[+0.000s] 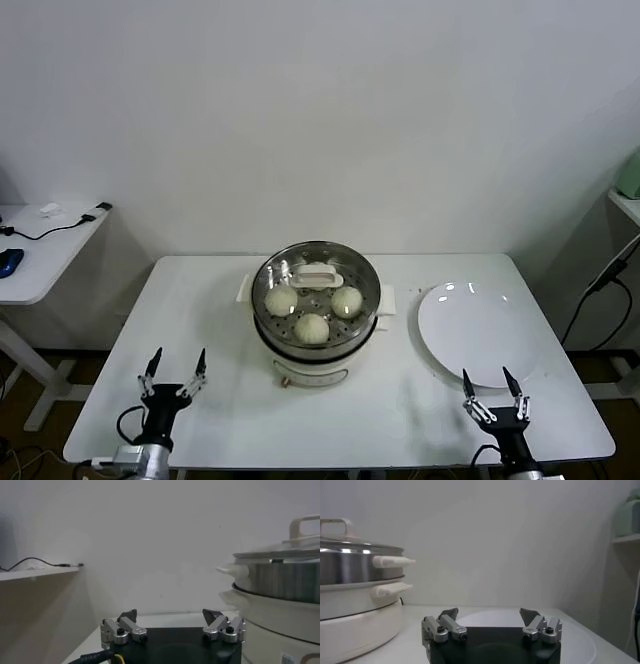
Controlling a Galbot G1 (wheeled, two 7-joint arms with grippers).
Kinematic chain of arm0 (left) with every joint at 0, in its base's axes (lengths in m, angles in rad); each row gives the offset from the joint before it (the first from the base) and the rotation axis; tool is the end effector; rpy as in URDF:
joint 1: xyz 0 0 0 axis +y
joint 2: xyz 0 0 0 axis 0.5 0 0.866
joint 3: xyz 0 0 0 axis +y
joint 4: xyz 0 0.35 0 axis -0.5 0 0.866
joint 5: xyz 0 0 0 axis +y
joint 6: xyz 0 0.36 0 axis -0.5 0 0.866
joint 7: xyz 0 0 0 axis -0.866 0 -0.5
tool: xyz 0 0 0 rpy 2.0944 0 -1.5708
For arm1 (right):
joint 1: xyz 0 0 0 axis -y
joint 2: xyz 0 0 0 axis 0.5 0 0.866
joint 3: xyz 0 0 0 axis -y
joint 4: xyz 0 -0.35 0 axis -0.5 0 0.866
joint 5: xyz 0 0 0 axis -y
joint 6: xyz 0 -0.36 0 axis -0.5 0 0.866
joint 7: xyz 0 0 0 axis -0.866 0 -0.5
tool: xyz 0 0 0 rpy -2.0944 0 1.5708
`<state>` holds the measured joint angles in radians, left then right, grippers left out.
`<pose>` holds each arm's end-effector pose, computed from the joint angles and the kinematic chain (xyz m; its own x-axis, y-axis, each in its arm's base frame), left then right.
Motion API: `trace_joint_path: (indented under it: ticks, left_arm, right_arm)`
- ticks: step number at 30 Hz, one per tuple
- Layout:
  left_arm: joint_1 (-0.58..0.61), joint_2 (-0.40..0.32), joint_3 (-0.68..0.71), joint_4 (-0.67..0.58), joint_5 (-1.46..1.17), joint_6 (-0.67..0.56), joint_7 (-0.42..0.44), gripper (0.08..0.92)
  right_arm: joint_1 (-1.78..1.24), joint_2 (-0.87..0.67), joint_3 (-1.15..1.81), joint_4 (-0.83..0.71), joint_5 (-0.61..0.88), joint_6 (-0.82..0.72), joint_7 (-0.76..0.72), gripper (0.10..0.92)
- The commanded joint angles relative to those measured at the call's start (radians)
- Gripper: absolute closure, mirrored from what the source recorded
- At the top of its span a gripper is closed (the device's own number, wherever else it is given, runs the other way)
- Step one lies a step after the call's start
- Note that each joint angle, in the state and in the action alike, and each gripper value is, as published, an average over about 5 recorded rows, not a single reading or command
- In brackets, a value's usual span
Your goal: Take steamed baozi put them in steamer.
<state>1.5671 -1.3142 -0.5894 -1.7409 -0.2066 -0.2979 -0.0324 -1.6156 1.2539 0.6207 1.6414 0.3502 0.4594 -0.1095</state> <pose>0.1713 0.0959 -0.4134 -0.9986 -0.0344 0.0393 -0.0319 0.9976 0.0620 0.1410 -0.1342 -0.4432 -0.9993 -0.0350 0.0110 -0.0351 0.9994 -0.0070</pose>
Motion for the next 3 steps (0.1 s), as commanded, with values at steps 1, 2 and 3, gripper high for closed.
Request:
trace_joint_path:
  ticks: [1,2,3]
  left_arm:
    - [0.014,0.002,0.002,0.014,0.007,-0.038,0.006,0.177]
    - [0.014,0.002,0.002,0.014,0.007,-0.038,0.006,0.177]
    - [0.015,0.002,0.002,0.013,0.008,-0.038,0.006,0.177]
  right_arm:
    - [-0.001,0.001,-0.003,-0.001,-0.001,0.005,-0.001,0.203]
    - [-0.001,0.001,-0.003,-0.001,-0.001,0.005,-0.001,0.203]
    - [-0.001,0.001,-0.004,-0.001,-0.001,0.006,-0.001,0.203]
